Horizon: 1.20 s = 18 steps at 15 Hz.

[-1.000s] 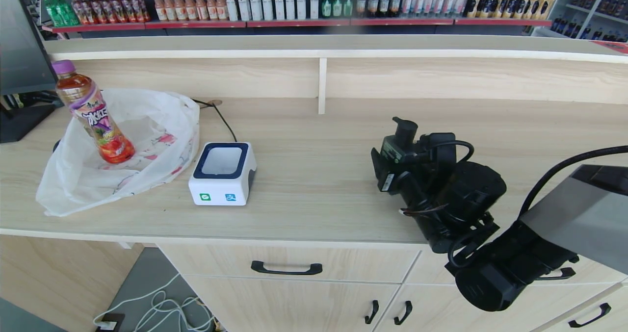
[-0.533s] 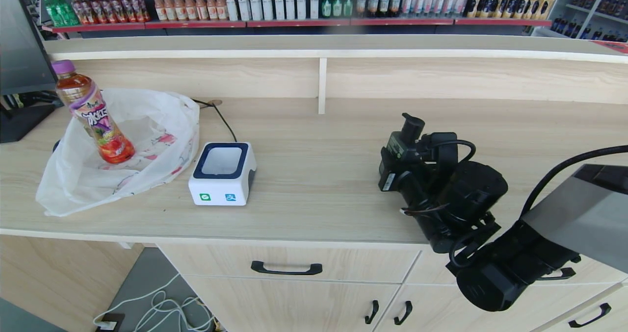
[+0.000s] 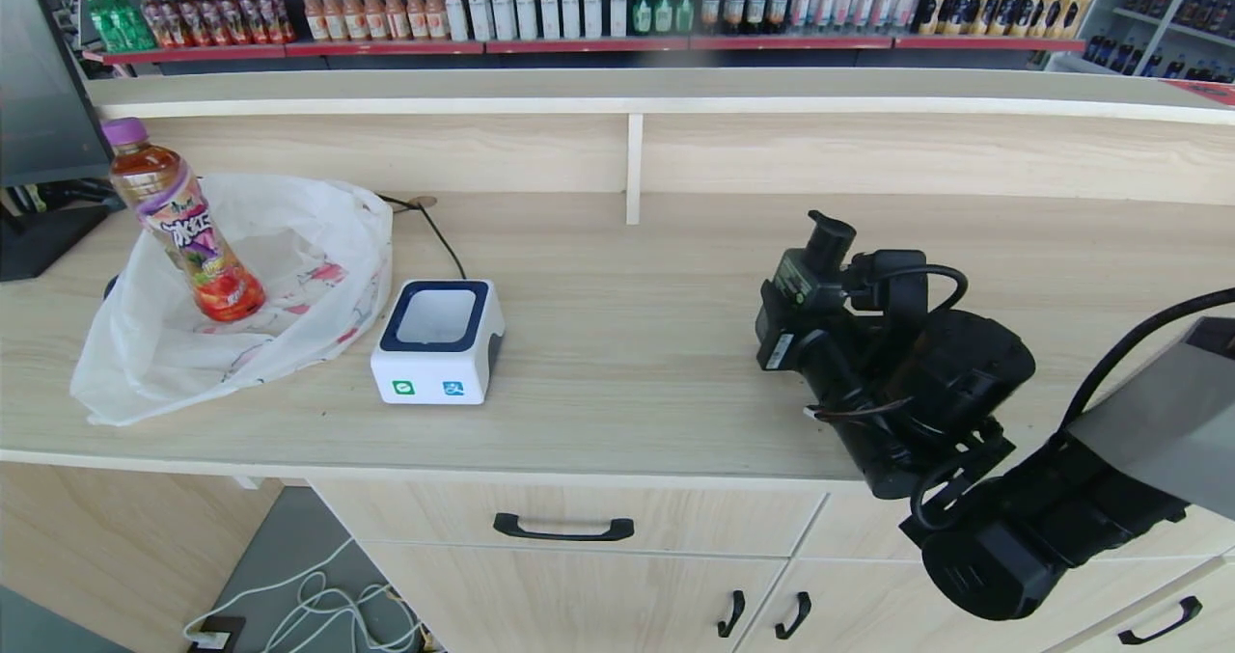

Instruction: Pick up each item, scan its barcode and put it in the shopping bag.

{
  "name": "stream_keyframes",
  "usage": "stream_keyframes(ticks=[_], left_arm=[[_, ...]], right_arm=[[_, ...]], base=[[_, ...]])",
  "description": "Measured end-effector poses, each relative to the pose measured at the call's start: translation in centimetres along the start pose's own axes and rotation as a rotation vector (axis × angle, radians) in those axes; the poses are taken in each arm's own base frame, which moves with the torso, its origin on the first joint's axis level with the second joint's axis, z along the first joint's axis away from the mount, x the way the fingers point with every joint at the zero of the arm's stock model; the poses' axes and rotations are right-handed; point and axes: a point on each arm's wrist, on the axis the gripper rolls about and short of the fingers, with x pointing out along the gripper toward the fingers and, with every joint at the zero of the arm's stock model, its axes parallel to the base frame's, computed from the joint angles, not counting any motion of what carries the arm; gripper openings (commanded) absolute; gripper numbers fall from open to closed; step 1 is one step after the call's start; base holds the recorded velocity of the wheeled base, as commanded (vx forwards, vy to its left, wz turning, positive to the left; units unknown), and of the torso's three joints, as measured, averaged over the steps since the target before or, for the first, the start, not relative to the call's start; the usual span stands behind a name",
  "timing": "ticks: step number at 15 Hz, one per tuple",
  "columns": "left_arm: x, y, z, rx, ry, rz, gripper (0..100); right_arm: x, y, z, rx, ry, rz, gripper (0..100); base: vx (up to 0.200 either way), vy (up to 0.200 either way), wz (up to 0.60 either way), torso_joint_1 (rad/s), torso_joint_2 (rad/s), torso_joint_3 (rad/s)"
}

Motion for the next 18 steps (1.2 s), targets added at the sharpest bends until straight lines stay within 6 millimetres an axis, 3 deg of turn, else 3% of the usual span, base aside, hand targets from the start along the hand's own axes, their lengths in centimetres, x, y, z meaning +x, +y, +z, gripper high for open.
stream_keyframes(ticks=[6,11,18], left_arm=[[0.0,0.0,0.0,0.0,0.0,0.0,100],[0.0,0.0,0.0,0.0,0.0,0.0,100],[0.0,0.0,0.0,0.0,0.0,0.0,100]], right_arm=[[-2.5,-0.6,3.1,0.027,-0.03,0.013,0],[-6.4,-0.7,6.0,0.049,-0.051,0.066,0],[-12.2,-0.5,8.1,0.087,-0.043,0.189,0]], base=[[0.0,0.0,0.0,0.0,0.0,0.0],[0.0,0.0,0.0,0.0,0.0,0.0],[0.0,0.0,0.0,0.0,0.0,0.0]])
